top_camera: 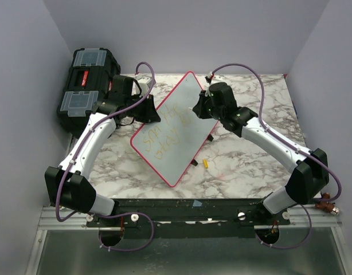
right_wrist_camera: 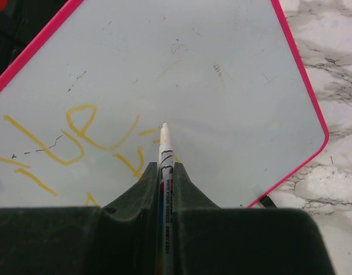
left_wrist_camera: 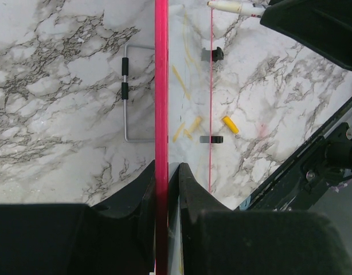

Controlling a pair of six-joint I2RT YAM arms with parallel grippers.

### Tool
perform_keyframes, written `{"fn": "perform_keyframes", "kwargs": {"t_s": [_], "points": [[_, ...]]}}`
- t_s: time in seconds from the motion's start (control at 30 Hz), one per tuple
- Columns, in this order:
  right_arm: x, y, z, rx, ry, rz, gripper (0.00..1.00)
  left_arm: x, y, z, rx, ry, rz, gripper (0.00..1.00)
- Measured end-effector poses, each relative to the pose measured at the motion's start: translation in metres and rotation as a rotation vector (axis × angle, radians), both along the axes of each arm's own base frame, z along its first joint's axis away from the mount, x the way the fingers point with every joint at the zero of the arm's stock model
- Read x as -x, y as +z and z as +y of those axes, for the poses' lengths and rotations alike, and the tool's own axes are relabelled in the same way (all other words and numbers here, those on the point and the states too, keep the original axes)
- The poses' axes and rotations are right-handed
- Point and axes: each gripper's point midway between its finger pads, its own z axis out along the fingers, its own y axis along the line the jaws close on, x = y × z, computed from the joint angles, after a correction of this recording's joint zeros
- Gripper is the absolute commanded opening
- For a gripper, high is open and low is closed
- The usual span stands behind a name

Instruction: Write a sentence on the whiteboard

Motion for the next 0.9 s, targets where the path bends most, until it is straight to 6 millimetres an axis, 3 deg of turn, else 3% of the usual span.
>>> {"fn": "perform_keyframes", "kwargs": {"t_s": [0.17,0.43,0.9], "points": [[0.0,0.01,-0.006,0.001,-0.021,-0.028,0.01,0.0,0.0,0.0,-0.001,0.0,0.002,0.0],[0.0,0.009,-0.007,0.006,-0.023,-0.027,0.01,0.0,0.0,0.0,-0.003,-0.001,0.001,0.0],[-0.005,-0.015,-0.003,0.045,-0.017,0.011,0.01,0.001,0.0,0.0,-0.003,-0.001,0.001,0.0]]}}
